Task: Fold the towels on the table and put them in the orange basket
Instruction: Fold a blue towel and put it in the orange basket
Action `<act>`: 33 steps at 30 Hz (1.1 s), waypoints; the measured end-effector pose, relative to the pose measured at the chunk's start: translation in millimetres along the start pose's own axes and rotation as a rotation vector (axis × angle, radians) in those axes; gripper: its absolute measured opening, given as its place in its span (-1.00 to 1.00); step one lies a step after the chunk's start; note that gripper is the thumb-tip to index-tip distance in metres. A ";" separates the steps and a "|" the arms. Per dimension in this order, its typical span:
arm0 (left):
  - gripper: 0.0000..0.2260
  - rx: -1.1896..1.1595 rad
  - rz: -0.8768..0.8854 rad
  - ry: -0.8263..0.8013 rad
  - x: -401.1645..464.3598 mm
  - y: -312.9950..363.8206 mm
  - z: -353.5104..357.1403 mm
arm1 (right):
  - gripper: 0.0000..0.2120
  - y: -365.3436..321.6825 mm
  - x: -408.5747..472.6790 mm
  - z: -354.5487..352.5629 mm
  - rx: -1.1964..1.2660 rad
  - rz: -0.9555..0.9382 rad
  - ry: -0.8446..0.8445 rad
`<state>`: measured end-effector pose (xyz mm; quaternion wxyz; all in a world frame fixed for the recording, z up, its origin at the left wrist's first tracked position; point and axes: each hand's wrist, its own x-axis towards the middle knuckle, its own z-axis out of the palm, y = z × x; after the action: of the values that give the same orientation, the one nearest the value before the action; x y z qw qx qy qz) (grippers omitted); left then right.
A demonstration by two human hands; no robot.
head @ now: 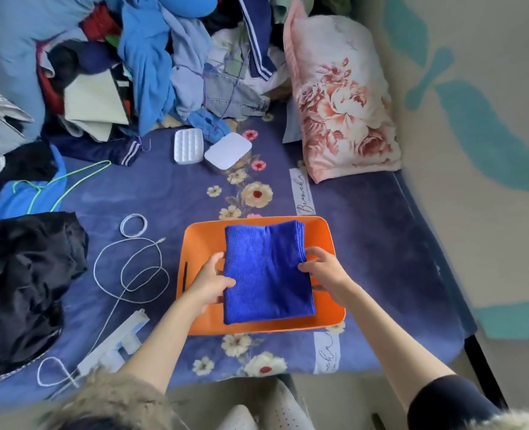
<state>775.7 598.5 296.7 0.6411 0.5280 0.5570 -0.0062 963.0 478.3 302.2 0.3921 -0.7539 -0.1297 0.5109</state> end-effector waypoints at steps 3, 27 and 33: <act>-0.44 0.081 -0.063 0.029 41.1 -17.8 0.1 | -0.65 15.7 47.5 15.3 -0.101 0.071 -0.020; -0.27 0.876 -0.125 0.328 216.2 -130.9 0.7 | -0.75 124.8 237.9 137.6 -0.274 0.232 0.002; -0.18 1.307 0.194 0.188 209.5 -157.7 15.8 | -0.35 140.3 210.1 133.3 -0.883 -0.169 0.124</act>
<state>772.4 639.5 37.2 0.1353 0.8539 0.4421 -0.2387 911.3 572.3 37.5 0.0801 -0.8650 -0.3724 0.3266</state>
